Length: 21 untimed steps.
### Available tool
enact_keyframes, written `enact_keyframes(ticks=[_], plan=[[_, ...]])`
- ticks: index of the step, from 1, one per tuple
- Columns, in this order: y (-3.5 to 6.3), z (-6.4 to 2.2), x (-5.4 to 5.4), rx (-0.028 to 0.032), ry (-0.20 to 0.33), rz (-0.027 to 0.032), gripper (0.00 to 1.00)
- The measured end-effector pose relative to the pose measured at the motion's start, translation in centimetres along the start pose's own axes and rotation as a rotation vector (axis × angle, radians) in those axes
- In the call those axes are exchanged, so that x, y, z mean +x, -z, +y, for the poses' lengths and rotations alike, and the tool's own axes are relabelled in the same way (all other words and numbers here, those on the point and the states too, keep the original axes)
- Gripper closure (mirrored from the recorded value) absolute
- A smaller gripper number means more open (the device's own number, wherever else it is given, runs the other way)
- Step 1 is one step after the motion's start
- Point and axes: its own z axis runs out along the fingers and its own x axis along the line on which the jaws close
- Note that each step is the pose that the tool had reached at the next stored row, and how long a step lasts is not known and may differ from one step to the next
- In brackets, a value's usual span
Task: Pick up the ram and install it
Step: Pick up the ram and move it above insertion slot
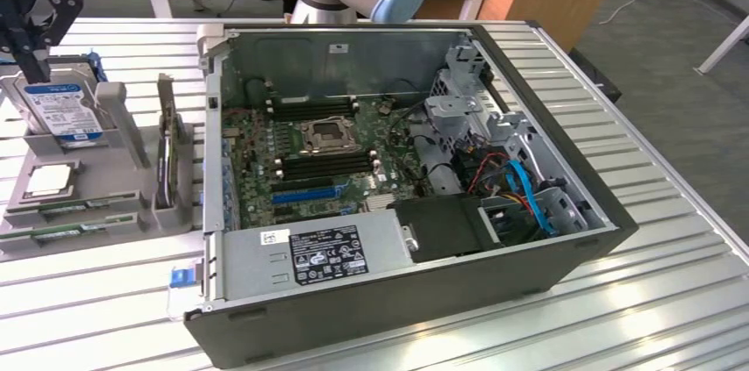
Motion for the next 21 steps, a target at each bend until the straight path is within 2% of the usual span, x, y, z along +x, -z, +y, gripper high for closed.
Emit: enact_keyframes(ticks=[21], plan=[[-0.02, 0.00, 0.00, 0.0094, 0.302, 0.0124, 0.90]])
